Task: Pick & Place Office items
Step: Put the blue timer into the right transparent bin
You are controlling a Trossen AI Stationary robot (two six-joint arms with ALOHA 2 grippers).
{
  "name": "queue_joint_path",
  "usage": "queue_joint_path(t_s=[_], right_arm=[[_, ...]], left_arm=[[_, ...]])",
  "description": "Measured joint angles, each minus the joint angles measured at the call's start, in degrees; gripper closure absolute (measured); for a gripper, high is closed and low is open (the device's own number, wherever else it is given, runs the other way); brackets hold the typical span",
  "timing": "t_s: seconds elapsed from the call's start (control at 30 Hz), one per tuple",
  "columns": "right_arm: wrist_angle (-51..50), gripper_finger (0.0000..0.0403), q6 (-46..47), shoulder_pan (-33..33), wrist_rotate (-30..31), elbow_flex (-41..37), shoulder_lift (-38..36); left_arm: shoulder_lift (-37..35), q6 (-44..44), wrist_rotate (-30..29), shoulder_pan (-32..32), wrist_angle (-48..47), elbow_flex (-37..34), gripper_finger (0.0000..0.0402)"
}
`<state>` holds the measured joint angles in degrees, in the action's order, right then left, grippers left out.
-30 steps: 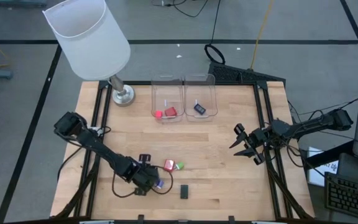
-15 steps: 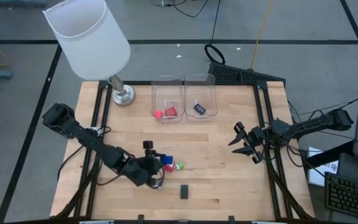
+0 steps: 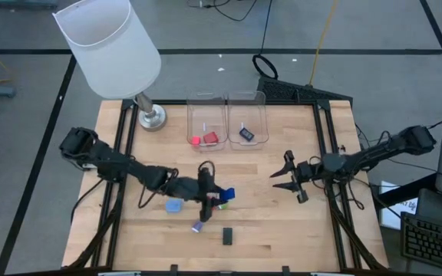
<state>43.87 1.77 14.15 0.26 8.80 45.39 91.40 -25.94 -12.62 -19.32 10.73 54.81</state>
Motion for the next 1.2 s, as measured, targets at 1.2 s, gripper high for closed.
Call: queue_joint_path(t_s=[1.2], right_arm=[[1.7, 0.0194, -29.1, 10.9, 13.1, 33.0, 45.7]], left_arm=[[3.9, -21.1, 29.2, 5.4, 6.0, 0.0, 0.0246]])
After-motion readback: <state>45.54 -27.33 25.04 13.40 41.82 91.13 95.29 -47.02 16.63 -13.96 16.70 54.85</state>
